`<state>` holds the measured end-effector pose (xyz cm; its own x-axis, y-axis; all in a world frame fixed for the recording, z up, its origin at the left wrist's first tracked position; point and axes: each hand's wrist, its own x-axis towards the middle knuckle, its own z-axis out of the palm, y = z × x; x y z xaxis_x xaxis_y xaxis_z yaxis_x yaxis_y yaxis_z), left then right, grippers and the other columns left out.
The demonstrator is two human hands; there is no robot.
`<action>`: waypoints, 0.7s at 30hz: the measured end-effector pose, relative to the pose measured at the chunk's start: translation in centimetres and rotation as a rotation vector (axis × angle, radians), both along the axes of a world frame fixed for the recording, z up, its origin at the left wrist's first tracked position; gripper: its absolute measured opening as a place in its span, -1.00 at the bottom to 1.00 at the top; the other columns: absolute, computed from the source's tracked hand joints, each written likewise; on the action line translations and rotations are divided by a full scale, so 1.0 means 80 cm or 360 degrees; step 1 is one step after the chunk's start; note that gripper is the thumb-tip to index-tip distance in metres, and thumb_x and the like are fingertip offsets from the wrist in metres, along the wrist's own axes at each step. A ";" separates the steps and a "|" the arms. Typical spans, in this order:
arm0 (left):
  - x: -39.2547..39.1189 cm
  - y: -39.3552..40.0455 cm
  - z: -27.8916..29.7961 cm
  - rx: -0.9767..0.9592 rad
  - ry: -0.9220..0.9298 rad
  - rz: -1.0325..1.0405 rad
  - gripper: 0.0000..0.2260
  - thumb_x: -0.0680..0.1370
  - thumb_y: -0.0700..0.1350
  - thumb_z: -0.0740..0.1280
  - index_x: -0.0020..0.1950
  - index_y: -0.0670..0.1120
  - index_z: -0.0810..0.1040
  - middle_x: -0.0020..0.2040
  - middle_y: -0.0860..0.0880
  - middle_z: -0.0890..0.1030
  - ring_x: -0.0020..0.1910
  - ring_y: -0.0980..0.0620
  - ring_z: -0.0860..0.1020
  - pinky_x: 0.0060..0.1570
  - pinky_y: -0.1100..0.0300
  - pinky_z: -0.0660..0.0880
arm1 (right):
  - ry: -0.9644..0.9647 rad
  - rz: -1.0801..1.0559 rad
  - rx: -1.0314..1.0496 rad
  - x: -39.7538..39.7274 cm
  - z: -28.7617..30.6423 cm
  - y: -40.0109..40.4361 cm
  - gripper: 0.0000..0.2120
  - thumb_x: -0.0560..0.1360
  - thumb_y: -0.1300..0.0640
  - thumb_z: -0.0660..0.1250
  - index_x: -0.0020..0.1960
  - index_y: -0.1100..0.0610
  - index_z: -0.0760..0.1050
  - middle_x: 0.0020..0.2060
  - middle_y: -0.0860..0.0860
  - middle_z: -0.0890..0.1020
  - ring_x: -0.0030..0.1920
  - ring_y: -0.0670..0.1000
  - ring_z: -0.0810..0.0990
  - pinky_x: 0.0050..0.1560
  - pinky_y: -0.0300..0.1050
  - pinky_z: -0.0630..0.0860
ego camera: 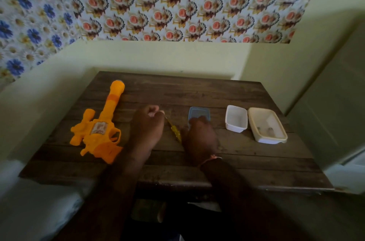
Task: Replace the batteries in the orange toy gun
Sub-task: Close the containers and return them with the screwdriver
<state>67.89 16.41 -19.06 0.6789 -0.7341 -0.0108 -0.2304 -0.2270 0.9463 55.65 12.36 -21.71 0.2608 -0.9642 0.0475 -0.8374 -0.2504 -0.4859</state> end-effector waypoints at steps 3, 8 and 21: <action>-0.012 -0.015 -0.005 0.0101 -0.0173 -0.0088 -0.71 0.61 -0.08 0.31 0.33 -0.06 0.52 0.22 -0.02 0.59 -0.04 0.16 0.47 -0.26 0.34 0.32 | 0.0114 -0.0166 -0.0199 -0.054 0.012 -0.017 -0.70 0.52 -0.01 0.32 0.19 0.09 0.49 0.17 0.08 0.51 0.12 0.06 0.51 0.12 0.01 0.54; -0.043 -0.051 -0.022 0.0360 -0.0599 -0.0319 -0.87 0.60 -0.05 0.31 -0.01 -0.08 0.59 -0.09 -0.01 0.62 -0.26 0.16 0.49 -0.40 0.29 0.28 | 0.0376 -0.0315 -0.0346 -0.116 0.011 -0.040 -0.65 0.50 -0.02 0.33 0.21 0.13 0.49 0.20 0.12 0.48 0.17 0.12 0.48 0.17 0.05 0.50; -0.085 -0.100 -0.023 0.1055 -0.1331 -0.0258 -0.73 0.59 -0.04 0.33 0.25 -0.10 0.55 0.19 -0.13 0.60 0.14 -0.13 0.58 -0.15 0.04 0.43 | 0.0492 -0.0090 -0.0319 -0.142 0.002 -0.033 -0.69 0.46 0.16 0.36 0.19 0.06 0.50 0.24 0.10 0.44 0.23 0.11 0.42 0.25 0.09 0.45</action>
